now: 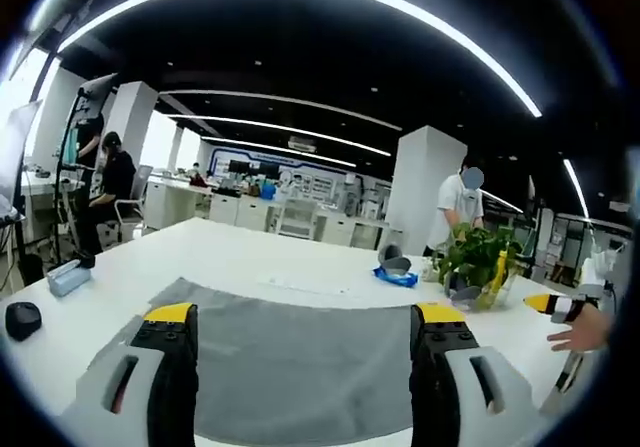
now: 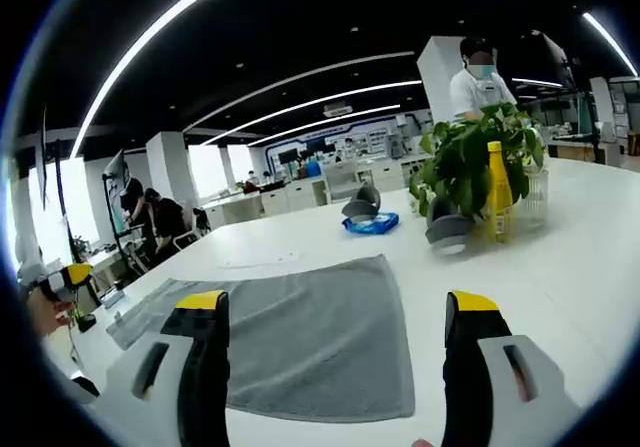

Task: Fold the towel on the table until its edges align and the towel forms a compact rectangular stack.

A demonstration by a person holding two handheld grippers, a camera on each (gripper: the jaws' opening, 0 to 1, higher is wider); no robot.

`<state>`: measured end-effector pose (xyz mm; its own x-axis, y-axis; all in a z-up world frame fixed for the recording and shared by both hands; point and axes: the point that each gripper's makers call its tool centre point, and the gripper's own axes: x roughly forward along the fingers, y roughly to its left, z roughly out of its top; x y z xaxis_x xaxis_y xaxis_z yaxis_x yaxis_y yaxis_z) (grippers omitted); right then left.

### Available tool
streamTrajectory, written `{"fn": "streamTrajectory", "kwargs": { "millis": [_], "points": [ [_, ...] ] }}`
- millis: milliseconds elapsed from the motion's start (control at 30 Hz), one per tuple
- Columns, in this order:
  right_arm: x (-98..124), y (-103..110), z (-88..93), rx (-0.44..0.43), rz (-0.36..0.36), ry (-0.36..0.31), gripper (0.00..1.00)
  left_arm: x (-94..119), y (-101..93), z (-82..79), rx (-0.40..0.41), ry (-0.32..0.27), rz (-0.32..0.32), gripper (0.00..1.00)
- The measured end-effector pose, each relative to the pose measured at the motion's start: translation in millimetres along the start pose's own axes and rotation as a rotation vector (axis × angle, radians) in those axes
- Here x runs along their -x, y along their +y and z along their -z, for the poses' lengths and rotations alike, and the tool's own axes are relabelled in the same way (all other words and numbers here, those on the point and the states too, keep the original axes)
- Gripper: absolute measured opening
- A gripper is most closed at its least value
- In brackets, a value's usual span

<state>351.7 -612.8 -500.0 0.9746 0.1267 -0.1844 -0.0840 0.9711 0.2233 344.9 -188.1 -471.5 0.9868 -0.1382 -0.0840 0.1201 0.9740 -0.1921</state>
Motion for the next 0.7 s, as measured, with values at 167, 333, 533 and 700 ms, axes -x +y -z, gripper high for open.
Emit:
{"fn": "streamTrajectory", "kwargs": {
  "millis": [167, 333, 533, 700],
  "points": [
    [-1.1, 2.8, 2.1, 0.005, -0.011, 0.010, 0.89, -0.3, 1.2, 1.5, 0.019, 0.006, -0.001, 0.90],
    [-2.5, 7.7, 4.1, 0.028, -0.023, 0.021, 0.88, -0.6, -0.6, 1.0, 0.014, 0.003, 0.007, 0.91],
    [-0.9, 5.5, 2.3, 0.021, -0.019, 0.015, 0.88, -1.4, 1.2, 1.8, 0.017, 0.006, 0.006, 0.91],
    [-0.9, 3.9, 1.3, 0.012, -0.015, 0.012, 0.87, -0.6, 3.7, -0.2, 0.023, -0.001, -0.004, 0.90]
  ]
}}
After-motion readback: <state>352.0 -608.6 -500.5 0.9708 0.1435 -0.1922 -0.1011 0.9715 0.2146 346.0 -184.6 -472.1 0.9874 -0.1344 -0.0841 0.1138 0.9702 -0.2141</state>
